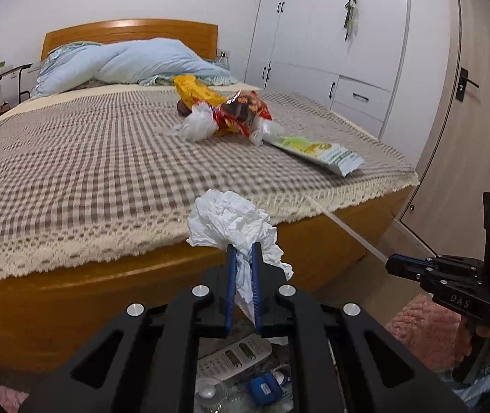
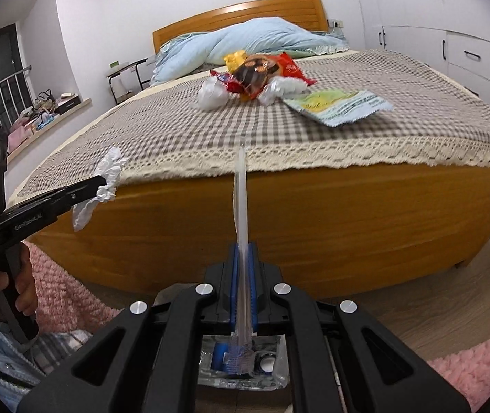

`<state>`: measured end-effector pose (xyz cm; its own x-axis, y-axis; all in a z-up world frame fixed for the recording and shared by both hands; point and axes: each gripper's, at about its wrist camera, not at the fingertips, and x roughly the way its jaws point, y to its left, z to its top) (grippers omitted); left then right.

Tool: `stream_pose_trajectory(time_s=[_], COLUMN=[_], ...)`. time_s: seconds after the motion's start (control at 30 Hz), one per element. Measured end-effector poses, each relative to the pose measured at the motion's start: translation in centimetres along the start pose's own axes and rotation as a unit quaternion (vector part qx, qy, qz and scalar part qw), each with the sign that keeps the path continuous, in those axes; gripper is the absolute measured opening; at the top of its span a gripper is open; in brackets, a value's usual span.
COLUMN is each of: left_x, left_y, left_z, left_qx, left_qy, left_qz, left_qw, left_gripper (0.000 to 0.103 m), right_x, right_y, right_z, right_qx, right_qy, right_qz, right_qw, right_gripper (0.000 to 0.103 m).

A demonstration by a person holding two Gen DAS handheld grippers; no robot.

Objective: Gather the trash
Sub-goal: 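Carry the tissue with left while right carries the straw down to the bag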

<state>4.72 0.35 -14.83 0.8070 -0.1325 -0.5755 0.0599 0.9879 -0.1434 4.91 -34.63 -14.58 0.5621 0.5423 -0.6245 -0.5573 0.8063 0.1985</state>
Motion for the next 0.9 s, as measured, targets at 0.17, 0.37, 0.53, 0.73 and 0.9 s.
stream_pose_trajectory(time_s=[0.17, 0.37, 0.53, 0.73, 0.9], left_x=[0.0, 0.2, 0.5, 0.9, 0.6], left_y=[-0.1, -0.5, -1.2, -1.3, -1.0], left_z=[-0.8, -1.7, -2.2, -2.7, -3.2], left_qx=[-0.001, 0.003, 0.017, 0.022, 0.02], left_qy=[0.015, 0.034, 0.047, 0.064, 0.072], left_qz=[0.007, 0.011, 0.017, 0.023, 0.027], left_qw=[0.9999, 0.9994, 0.9986, 0.9975, 0.9969], left_gripper=[0.006, 0.006, 0.006, 0.006, 0.006], right_x=[0.1, -0.1, -0.1, 0.2, 0.1], right_y=[0.3, 0.8, 1.3, 1.8, 2.1], right_z=[-0.6, -1.3, -2.2, -2.6, -2.8], right_qx=[-0.006, -0.015, -0.023, -0.032, -0.039], right_qy=[0.008, 0.014, 0.03, 0.042, 0.048], right_qz=[0.008, 0.016, 0.027, 0.034, 0.033], right_qw=[1.0, 1.0, 0.999, 0.998, 0.998], right_gripper=[0.006, 0.006, 0.006, 0.006, 0.006])
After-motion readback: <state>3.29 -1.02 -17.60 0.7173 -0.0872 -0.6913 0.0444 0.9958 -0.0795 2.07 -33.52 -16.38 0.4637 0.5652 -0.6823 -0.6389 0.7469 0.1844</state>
